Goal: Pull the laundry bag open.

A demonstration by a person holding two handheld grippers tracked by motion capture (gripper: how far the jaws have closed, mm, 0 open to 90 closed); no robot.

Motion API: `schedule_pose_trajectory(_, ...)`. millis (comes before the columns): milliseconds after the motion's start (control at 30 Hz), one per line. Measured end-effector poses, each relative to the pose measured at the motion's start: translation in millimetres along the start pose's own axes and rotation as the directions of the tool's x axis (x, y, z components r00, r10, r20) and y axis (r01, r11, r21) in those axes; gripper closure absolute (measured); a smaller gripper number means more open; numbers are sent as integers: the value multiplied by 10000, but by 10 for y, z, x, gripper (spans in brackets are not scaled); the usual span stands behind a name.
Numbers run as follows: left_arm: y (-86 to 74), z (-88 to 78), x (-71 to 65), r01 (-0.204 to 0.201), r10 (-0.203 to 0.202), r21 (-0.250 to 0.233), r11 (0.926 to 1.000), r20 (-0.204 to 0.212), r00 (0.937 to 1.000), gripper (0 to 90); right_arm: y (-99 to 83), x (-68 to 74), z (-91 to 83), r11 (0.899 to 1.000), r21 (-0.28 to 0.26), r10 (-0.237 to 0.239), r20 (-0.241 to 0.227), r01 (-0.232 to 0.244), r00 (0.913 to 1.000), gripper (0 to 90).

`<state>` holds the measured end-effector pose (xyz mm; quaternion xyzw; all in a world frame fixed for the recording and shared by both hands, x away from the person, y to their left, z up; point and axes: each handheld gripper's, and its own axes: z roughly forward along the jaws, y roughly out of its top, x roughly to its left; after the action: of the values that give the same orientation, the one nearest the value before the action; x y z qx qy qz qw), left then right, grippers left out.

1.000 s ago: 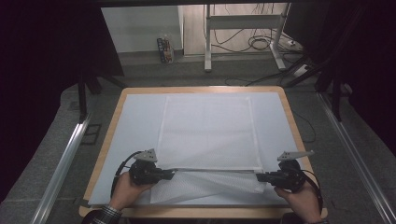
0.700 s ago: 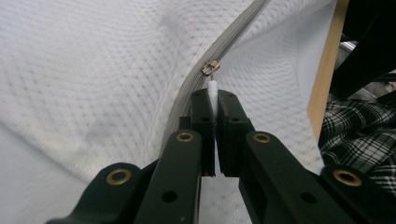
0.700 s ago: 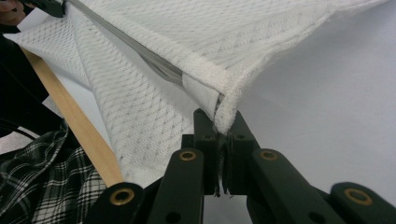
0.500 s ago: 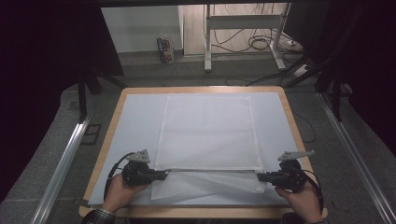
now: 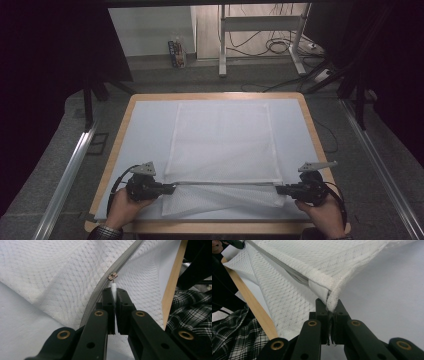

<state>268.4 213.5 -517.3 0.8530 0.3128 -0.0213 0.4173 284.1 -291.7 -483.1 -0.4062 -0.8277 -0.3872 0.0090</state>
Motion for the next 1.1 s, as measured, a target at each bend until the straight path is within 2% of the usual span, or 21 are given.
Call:
schedule_pose_trajectory(67,-12,-7,0,10,-10,-11,10000,38,10000,872,2,5,-3,10000,11,-36,10,36,10000,850)
schedule_pose_trajectory(133,-20,-17,-2,-1,2,77,10000,-147,9999,872,2,6,-6,10000,-4,-41,116,41,9999,850)
schedule_pose_trajectory(433,-96,-115,37,197,-200,-76,9998,-329,9993,872,-8,-20,-21,10000,-41,74,109,-74,9999,850)
schedule_pose_trajectory(800,-135,-144,41,293,-295,-147,9995,-168,9994,872,-6,-15,-11,10000,-24,87,-32,-87,10000,850)
schedule_pose_trajectory(900,-144,-156,48,285,-287,-81,9996,-279,9992,872,-6,-16,-11,10000,-10,86,-7,-86,10000,850)
schedule_pose_trajectory(967,-162,-177,64,421,-426,-233,9988,-232,9988,872,-10,-29,-20,9999,-42,129,-69,-129,9999,851)
schedule_pose_trajectory(1100,-176,-197,69,441,-448,-270,9987,-251,9987,872,-8,-28,-24,9999,-20,127,-72,-127,9999,851)
